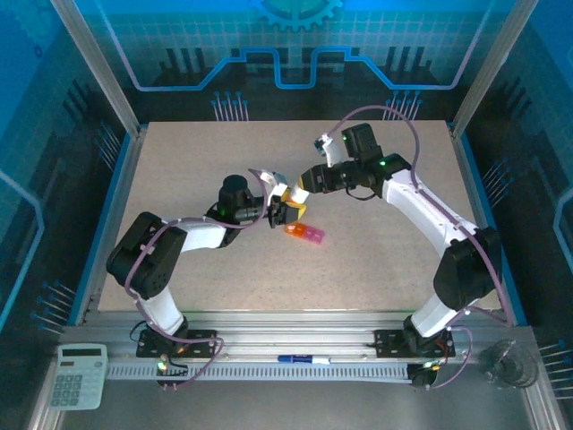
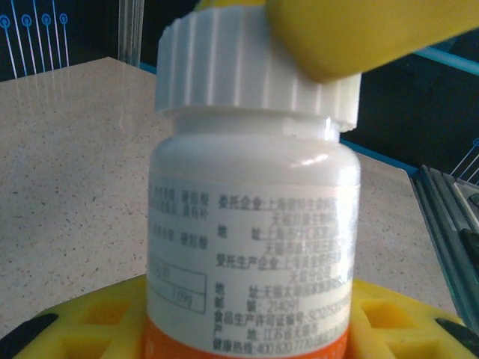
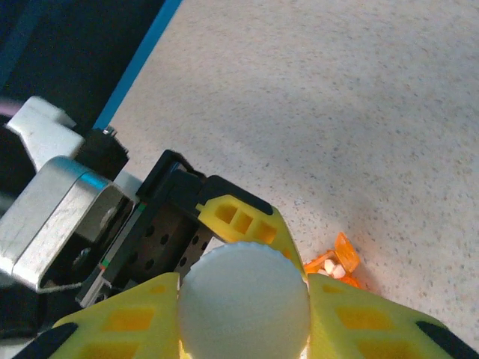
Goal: Sort the pills into containers
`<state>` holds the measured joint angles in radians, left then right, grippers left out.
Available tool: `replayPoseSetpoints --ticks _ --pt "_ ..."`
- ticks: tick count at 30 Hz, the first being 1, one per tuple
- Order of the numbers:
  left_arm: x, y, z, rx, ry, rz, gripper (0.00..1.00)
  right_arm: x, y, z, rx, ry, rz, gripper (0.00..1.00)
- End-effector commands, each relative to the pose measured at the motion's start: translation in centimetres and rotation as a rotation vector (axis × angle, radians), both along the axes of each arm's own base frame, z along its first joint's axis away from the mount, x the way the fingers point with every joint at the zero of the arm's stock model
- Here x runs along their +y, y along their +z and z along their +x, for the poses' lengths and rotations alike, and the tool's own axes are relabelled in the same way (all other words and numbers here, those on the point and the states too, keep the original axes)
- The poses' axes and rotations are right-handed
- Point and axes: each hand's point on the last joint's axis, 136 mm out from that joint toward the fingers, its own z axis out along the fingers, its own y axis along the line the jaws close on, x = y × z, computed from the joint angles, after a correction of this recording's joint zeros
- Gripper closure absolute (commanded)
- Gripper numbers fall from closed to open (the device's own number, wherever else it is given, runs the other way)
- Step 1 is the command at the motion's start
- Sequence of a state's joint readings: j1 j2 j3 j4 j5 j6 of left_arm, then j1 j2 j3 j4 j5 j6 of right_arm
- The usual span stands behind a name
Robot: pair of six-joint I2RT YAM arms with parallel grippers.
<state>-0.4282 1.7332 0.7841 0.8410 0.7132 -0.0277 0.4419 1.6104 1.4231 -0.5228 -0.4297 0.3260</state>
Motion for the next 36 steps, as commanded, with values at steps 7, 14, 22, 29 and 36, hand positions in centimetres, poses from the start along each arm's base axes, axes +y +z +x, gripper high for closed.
replayPoseSetpoints --ticks 7,14,22,29,36 --pt "-0.6 3.8 0.0 -0.13 -0.03 -0.057 1.0 0.0 -3.1 -0.8 0.115 -0.329 -0.079 0.59" --pt "-0.6 3.6 0.1 -0.128 -0.029 -0.055 1.0 -0.1 -1.5 0.0 0.102 -0.302 -0.05 0.51" --pt "-0.5 3.7 0.0 -0.129 -0.032 -0.056 1.0 -0.9 4.5 -1.0 -0.078 -0.152 0.065 0.24" --pt "-0.6 3.8 -0.1 -0.131 -0.036 -0.056 1.0 -2.1 6.0 -1.2 -0.241 0.027 0.062 0.2" --pt "-0.5 4.0 -0.1 -0.135 -0.037 -0.055 1.0 -1.9 4.9 -0.2 -0.199 0.17 0.079 0.2"
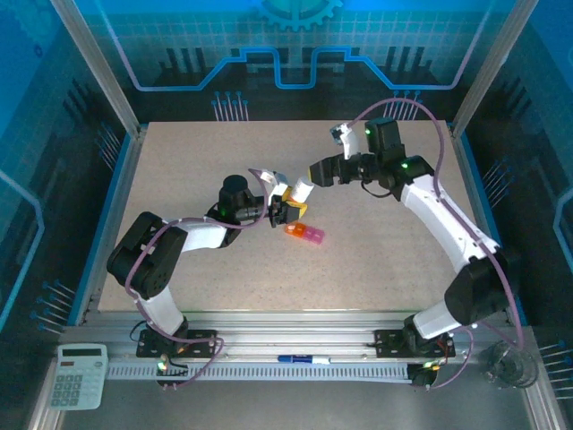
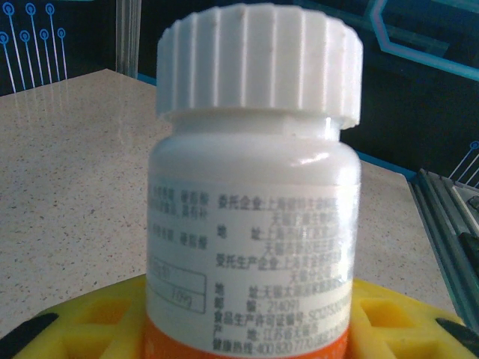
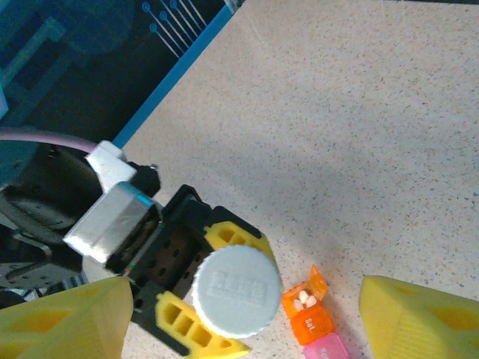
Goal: Sort the pills into containers
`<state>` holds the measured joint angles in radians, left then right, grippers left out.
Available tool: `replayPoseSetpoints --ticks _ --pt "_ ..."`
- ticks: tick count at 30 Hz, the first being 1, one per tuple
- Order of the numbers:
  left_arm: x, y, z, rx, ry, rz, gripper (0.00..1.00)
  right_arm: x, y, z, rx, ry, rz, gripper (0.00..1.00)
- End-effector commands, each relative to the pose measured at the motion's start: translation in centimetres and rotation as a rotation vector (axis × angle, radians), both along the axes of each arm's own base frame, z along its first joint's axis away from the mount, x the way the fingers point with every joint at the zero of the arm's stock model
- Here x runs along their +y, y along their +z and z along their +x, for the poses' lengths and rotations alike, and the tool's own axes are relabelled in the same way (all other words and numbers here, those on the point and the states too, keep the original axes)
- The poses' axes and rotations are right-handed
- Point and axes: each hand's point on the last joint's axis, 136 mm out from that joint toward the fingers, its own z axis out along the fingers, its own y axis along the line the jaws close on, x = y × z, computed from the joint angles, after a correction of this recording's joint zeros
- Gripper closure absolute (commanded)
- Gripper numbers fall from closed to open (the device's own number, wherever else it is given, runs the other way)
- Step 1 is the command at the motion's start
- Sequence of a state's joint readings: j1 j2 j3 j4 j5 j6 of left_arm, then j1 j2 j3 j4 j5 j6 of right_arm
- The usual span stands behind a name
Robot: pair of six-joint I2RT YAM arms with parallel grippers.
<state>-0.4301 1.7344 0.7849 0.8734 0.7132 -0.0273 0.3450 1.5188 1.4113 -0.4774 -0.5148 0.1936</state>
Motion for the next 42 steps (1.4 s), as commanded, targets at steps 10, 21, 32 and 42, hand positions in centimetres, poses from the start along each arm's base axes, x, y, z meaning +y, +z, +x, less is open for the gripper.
replayPoseSetpoints --ticks 10,21,32,42 --pt "-0.5 3.3 -0.2 -0.105 -0.037 -0.037 1.0 2.9 -1.5 -1.1 0.057 0.204 0.0 0.24" --pt "-0.5 3.3 -0.2 -0.106 -0.038 -0.038 1.0 3.4 -3.1 -1.1 0.096 0.21 -0.029 0.31" --pt "-0.5 3.3 -0.2 -0.104 -0.037 -0.039 1.0 3.4 -4.3 -1.3 0.135 0.167 -0.055 0.56" --pt "-0.5 3.3 -0.1 -0.104 -0.036 -0.039 1.0 3.0 -7.8 -1.6 0.341 -0.172 -0.103 0.57"
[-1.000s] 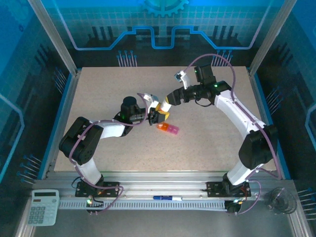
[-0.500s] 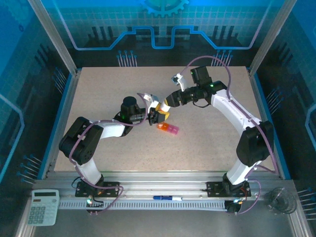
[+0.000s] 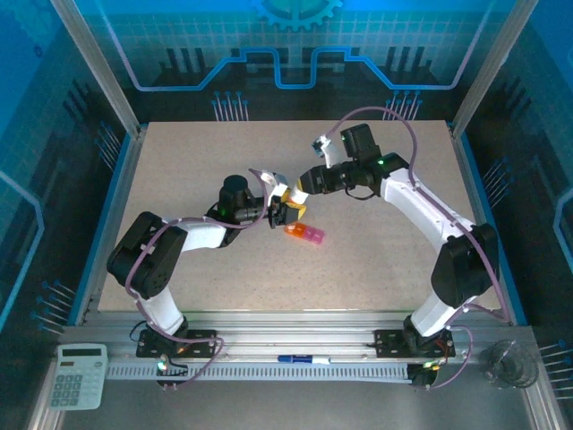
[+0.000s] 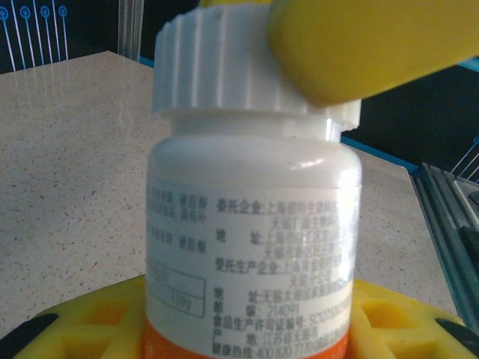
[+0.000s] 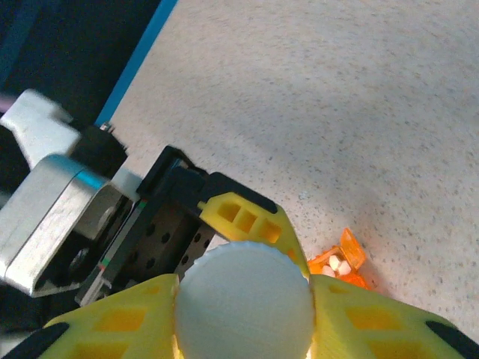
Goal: Sort the pills into containers
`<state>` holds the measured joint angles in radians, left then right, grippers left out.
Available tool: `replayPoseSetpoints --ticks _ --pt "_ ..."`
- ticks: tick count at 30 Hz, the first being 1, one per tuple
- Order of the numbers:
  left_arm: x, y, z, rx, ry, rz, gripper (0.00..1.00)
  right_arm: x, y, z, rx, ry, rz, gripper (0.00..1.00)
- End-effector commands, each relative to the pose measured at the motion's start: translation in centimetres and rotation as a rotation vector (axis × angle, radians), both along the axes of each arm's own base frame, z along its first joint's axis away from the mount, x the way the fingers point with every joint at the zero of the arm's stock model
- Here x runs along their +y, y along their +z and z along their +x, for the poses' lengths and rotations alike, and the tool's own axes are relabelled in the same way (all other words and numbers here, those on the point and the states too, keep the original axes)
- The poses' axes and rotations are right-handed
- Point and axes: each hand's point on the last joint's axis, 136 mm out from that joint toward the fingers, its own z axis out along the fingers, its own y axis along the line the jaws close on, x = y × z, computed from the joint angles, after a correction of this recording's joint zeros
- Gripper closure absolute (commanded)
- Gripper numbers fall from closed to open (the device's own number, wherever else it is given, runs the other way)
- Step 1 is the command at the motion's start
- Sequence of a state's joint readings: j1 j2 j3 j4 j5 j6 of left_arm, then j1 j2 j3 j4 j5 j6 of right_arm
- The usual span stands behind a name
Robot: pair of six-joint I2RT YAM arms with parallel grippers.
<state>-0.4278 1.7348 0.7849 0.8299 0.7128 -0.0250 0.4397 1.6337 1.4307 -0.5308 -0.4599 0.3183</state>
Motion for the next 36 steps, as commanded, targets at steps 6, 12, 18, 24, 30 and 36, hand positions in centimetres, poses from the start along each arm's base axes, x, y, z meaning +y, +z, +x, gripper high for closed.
replayPoseSetpoints --ticks 6,12,18,24,30,36 --pt "-0.6 4.2 -0.1 -0.144 -0.036 -0.058 1.0 -0.2 -3.4 -1.1 0.164 -0.252 -0.057 0.52" --pt "-0.5 4.2 -0.1 -0.145 -0.037 -0.056 1.0 -0.1 -1.6 -0.9 0.125 -0.23 -0.041 0.46" --pt "-0.6 4.0 -0.2 -0.14 -0.037 -0.052 1.0 -1.0 0.3 -0.8 0.087 -0.218 -0.013 0.32" --pt "-0.5 4.1 -0.2 -0.141 -0.038 -0.049 1.0 -2.0 2.9 -1.3 0.028 -0.155 0.009 0.26" --pt "-0.6 4.0 -0.1 -0.14 -0.039 -0.051 1.0 -3.4 5.2 -0.7 -0.052 -0.12 0.017 0.21" --pt "-0.6 4.1 -0.1 -0.144 -0.039 -0.054 1.0 -4.1 6.6 0.9 -0.138 -0.065 0.032 0.21"
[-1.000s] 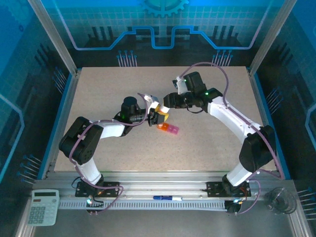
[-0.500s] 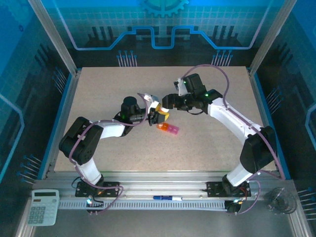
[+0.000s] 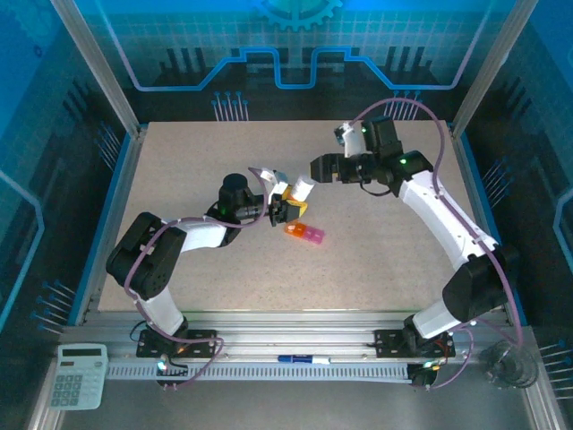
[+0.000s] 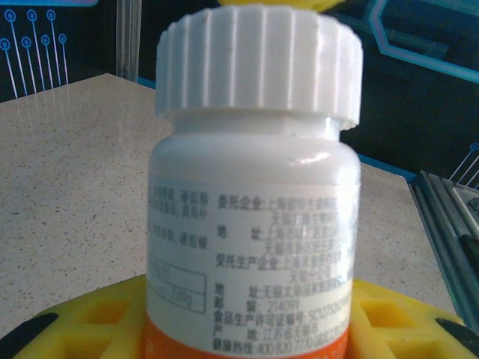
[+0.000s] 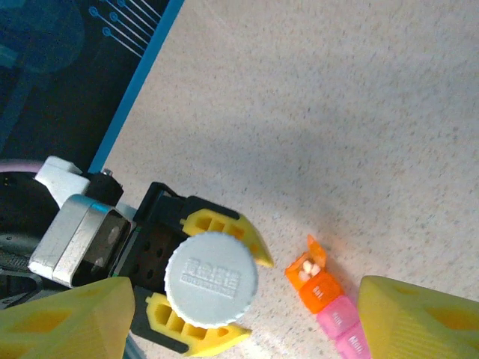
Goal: Sort the pills into containers
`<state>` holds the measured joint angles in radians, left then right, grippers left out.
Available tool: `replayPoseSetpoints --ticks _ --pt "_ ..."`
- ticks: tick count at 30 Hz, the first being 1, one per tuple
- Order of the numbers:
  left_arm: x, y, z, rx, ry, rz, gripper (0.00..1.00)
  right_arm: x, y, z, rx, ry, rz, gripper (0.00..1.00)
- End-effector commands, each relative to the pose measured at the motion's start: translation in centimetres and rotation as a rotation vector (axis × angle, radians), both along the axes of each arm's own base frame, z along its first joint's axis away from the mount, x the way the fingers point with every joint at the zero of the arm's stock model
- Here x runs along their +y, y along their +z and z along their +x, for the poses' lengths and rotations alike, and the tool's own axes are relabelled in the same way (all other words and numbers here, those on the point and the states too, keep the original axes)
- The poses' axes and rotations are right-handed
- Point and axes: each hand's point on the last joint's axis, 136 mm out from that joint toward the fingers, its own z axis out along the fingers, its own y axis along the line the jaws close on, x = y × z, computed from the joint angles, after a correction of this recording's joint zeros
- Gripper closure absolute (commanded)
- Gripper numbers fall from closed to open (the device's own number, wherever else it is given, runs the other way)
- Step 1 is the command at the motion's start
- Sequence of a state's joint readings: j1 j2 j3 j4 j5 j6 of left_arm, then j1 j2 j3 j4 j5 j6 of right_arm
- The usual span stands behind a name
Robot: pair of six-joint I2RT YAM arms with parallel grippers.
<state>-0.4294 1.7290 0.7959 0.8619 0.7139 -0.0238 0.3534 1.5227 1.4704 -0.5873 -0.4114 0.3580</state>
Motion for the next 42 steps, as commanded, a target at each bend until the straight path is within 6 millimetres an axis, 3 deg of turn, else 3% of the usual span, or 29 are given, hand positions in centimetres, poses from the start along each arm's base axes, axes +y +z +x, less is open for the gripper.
replayPoseSetpoints --ticks 1,21,25,32,37,42 --pt "-0.4 2.8 -0.4 -0.1 -0.036 -0.032 1.0 0.5 1.7 0.0 -0.078 0.102 0.001 0.21" --pt "-0.4 2.7 -0.4 -0.098 -0.043 -0.026 1.0 4.5 -1.8 -0.8 0.026 0.275 0.005 0.27" --pt "-0.4 2.7 -0.4 -0.099 -0.043 -0.026 1.0 4.7 -2.4 -1.0 0.043 0.282 0.007 0.33" --pt "-0.5 2.7 -0.4 -0.102 -0.043 -0.027 1.0 4.9 -3.0 -1.3 0.068 0.286 0.014 0.53" --pt "-0.5 2.8 -0.3 -0.101 -0.042 -0.029 1.0 5.1 -3.8 -1.5 0.09 0.256 0.0 0.58" --pt "-0.5 2.8 -0.3 -0.1 -0.042 -0.03 1.0 4.8 -5.3 -1.2 0.165 0.101 -0.021 0.6"
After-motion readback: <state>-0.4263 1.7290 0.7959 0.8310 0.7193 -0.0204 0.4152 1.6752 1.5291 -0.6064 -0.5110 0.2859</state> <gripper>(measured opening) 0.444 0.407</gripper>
